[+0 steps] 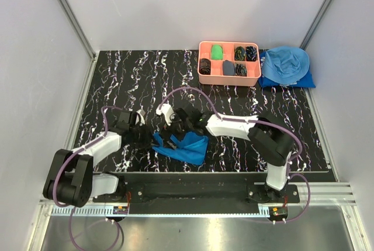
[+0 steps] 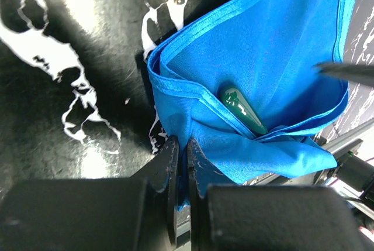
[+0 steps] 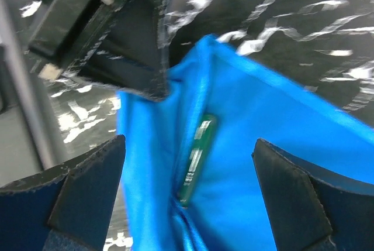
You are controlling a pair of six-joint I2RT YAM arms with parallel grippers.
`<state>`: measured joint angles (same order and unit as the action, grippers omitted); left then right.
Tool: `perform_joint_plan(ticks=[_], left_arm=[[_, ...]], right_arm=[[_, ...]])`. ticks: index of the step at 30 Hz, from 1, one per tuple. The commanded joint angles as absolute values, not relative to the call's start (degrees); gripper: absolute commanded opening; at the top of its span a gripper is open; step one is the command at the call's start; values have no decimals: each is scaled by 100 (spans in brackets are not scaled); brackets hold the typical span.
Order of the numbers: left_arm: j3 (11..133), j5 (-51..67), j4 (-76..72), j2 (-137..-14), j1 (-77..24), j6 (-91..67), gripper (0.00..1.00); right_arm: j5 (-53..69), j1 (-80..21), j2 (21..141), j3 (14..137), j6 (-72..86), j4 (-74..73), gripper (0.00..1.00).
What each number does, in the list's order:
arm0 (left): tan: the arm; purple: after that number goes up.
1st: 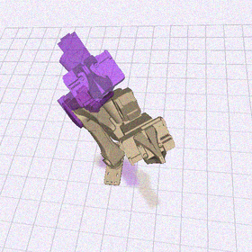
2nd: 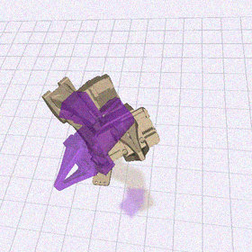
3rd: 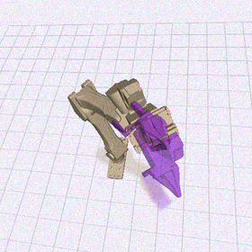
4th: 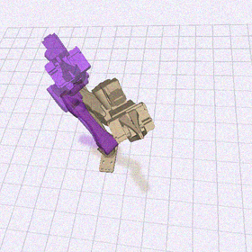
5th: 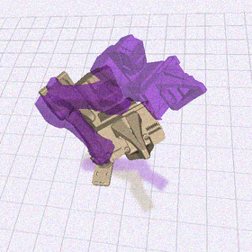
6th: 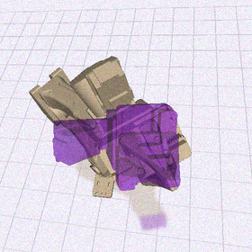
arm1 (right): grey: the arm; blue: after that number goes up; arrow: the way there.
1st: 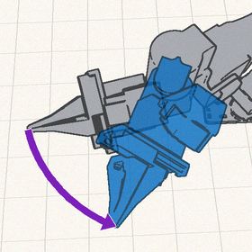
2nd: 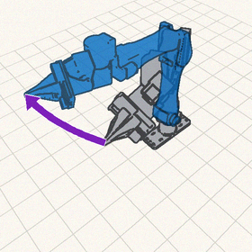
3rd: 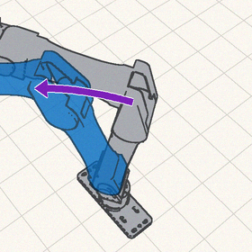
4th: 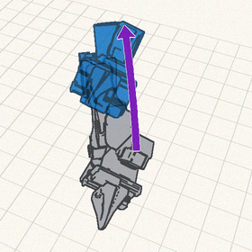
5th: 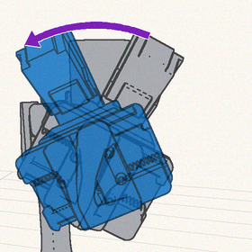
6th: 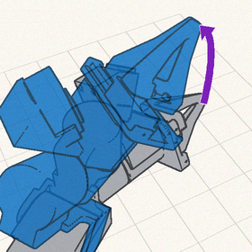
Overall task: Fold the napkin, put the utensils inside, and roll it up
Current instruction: Roll the napkin with the utensil
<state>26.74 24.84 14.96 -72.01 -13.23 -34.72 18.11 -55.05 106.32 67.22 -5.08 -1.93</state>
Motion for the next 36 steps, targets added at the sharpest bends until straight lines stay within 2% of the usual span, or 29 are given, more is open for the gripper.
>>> perform_joint_plan(ticks=[1, 5, 9, 12, 20, 25, 30, 36], left_arm=[[2505, 2241, 1310, -6891, -1318, -3489, 0], [2382, 2232, 1187, -6768, -1318, -3533, 0], [2312, 2285, 1081, -6811, -1327, -3533, 0], [2285, 2338, 1037, -6855, -1327, -3533, 0], [2250, 2338, 1002, -6812, -1327, -3629, 0], [2355, 2347, 1107, -6838, -1327, -3647, 0], [2496, 2355, 1248, -6899, -1327, -3595, 0], [2645, 2347, 1441, -7022, -1327, -3507, 0]], right_arm=[[2987, -5467, 10968, 7022, -158, -624, 98], [3155, -5432, 11057, 7066, -35, -677, 91], [3182, -5405, 11162, 7172, 237, -677, 76], [3164, -5370, 11241, 7259, 360, -677, 71], [3392, -5335, 11189, 7339, 378, -791, 74], [2972, -5353, 10530, 7058, 229, -913, 83], [1690, -5773, 9959, 6610, -342, -984, 85], [327, -6687, 10045, 6539, -983, -967, 76]])
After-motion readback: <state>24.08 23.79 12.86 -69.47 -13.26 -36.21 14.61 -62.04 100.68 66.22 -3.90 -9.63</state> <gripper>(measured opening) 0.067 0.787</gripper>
